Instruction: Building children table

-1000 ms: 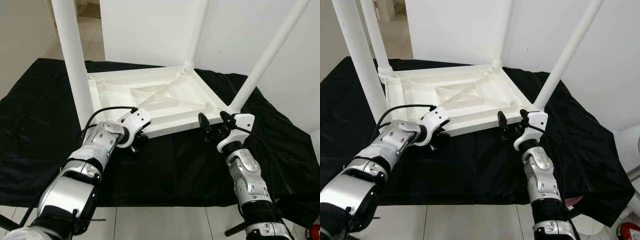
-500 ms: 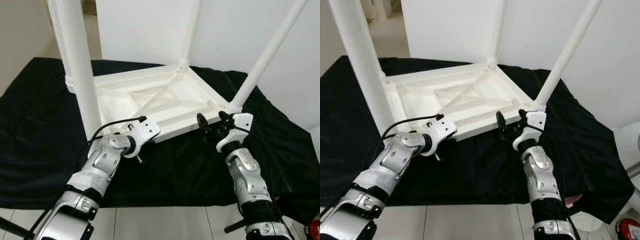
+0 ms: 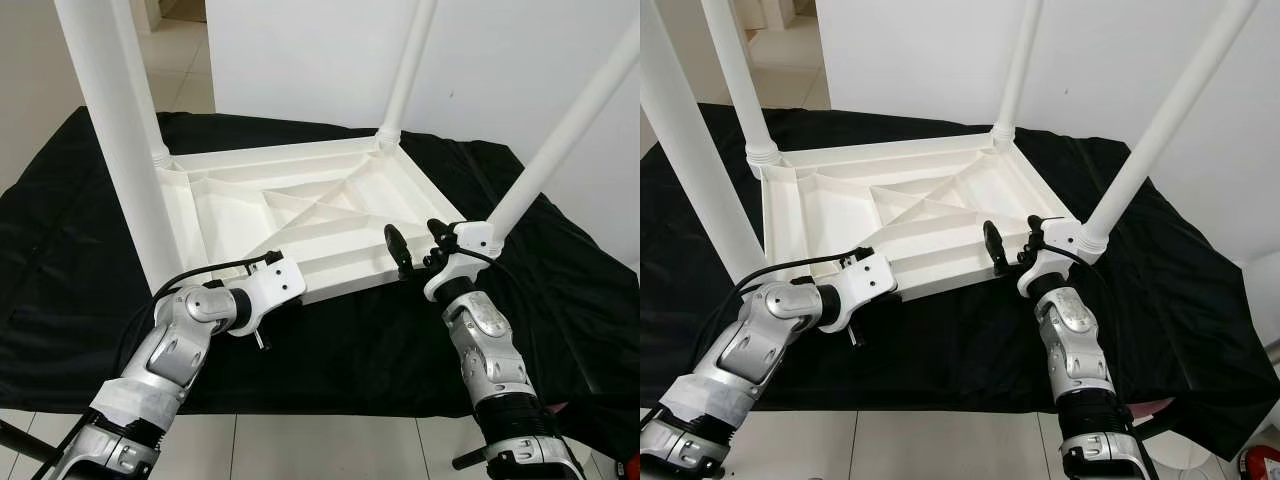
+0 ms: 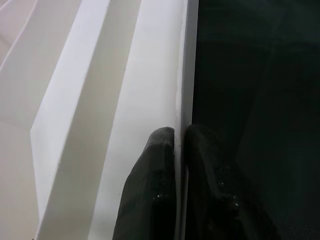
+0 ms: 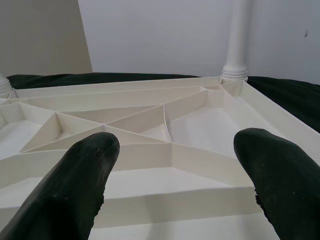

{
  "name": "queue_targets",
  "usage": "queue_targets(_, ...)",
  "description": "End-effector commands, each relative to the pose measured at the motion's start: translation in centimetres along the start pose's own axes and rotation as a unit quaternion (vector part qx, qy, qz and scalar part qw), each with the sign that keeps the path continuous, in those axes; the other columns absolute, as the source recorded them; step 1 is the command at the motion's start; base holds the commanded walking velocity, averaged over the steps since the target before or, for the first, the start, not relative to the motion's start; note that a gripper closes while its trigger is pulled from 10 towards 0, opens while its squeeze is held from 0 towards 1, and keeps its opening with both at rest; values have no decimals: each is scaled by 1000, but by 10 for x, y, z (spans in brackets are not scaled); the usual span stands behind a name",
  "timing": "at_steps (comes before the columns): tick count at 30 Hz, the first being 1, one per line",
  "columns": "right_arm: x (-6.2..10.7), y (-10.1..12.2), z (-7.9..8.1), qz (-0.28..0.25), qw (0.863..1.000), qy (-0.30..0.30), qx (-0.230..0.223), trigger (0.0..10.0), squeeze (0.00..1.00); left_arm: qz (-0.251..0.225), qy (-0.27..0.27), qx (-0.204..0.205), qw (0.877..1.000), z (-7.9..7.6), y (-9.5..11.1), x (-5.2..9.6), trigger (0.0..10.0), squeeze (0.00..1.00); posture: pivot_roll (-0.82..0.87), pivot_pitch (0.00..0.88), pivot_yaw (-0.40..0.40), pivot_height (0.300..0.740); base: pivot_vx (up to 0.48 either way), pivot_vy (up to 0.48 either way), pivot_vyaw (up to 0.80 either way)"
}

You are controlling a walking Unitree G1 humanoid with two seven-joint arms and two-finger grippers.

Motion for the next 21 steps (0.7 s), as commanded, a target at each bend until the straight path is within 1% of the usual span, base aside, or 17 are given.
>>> queue_targets(1, 2, -3, -6, 9, 1000, -6, 1, 10000, 0, -89, 11, -14, 996, 4, 41, 5, 10000, 0, 17, 0, -108, 740, 0, 0, 0)
queue_targets(2, 2, -3, -6, 9, 1000, -7, 1, 10000, 0, -97, 10, -4, 995, 4, 43, 6, 10000, 1000, 15, 0, -107, 740, 0, 0, 0)
queue_targets(5, 2, -3, -7, 9, 1000, -7, 2, 10000, 0, -109, 9, 5, 994, 4, 48, 9, 10000, 1000, 15, 0, -107, 740, 0, 0, 0)
queue_targets(9, 2, -3, -7, 10, 1000, -8, 2, 10000, 0, -110, 12, -10, 994, 5, 50, 10, 10000, 1000, 15, 0, -105, 740, 0, 0, 0)
queue_targets(10, 2, -3, -7, 10, 1000, -8, 2, 10000, 0, -114, 10, -12, 993, 4, 52, 11, 10000, 0, 15, 0, -105, 740, 0, 0, 0)
queue_targets(16, 2, -4, -7, 10, 1000, -8, 2, 10000, 0, -126, 7, -17, 992, 2, 56, 15, 10000, 0, 15, 0, -106, 740, 0, 0, 0)
queue_targets(17, 2, -4, -7, 10, 1000, -8, 2, 10000, 0, -130, 6, -11, 991, 3, 57, 17, 10000, 0, 14, 0, -105, 740, 0, 0, 0)
queue_targets(19, 2, -4, -7, 10, 1000, -8, 3, 10000, 0, -160, 34, 7, 986, 13, 66, 27, 10000, 0, 17, 0, -107, 740, 0, 0, 0)
queue_targets(20, 2, -4, -7, 10, 1000, -8, 3, 10000, 0, -160, 34, 7, 986, 13, 66, 27, 10000, 0, 17, 0, -107, 740, 0, 0, 0)
queue_targets(21, 1, -4, -7, 10, 1000, -8, 2, 10000, 0, -177, 52, 22, 983, 20, 70, 33, 10000, 0, 20, 0, -108, 740, 0, 0, 0)
Point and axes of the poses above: a point about 5 cm out from each wrist's last joint towards the gripper, its own x axis pointing back from the gripper into the wrist, its own y axis along the axis of the wrist's last joint, z = x × y, the point moved 4 cm from there along -x, pointing out of the wrist towards the gripper, and after that the axes turned 4 degrees about -x, right-handed, at the moved point
